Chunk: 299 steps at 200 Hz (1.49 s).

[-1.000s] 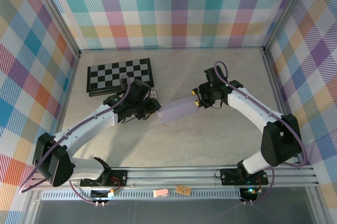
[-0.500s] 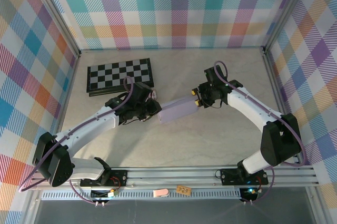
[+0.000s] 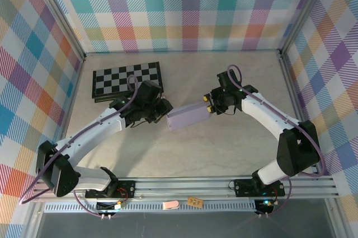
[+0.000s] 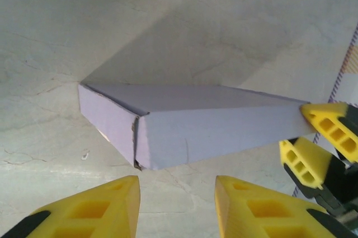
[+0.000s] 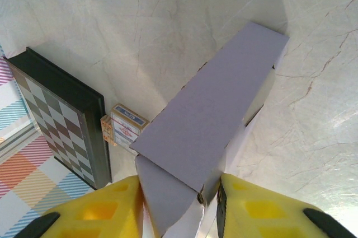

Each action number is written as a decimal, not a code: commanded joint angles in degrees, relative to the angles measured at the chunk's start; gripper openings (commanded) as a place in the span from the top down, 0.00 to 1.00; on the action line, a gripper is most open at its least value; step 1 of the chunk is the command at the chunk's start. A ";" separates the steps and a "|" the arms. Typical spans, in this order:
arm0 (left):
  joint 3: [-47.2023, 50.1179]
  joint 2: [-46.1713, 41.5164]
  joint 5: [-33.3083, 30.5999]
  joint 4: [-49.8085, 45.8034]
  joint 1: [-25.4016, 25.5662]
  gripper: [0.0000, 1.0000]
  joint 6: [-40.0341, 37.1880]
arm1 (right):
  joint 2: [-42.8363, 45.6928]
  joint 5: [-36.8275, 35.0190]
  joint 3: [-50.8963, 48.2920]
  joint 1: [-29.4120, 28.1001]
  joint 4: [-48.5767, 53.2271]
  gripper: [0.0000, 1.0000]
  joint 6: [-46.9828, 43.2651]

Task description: Fold the paper box

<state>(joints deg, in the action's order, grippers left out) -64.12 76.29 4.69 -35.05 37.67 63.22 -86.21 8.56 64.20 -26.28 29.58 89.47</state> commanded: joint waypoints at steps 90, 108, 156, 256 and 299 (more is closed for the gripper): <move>7.85 4.11 2.80 3.23 -1.28 0.79 2.26 | -2.97 -0.76 -1.01 -0.61 6.92 0.67 -1.49; 8.88 3.81 2.65 3.30 -1.28 0.82 1.58 | -2.98 -0.73 -1.32 -0.62 6.80 0.66 -1.66; 10.03 3.67 2.10 2.76 -1.46 0.85 -0.34 | -3.15 -0.30 -0.61 0.03 8.48 0.60 -4.80; 9.32 4.82 3.05 3.04 -1.52 0.92 -1.33 | 4.02 2.43 0.25 2.44 4.47 0.35 -19.02; 9.53 4.56 2.86 2.88 -1.50 0.93 -1.35 | 5.83 2.63 -2.68 4.31 2.55 0.50 -17.79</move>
<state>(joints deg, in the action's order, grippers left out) -57.14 77.93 8.51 -26.39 36.53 62.94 -81.87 10.81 62.89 -23.07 33.41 71.90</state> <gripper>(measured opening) 0.077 0.525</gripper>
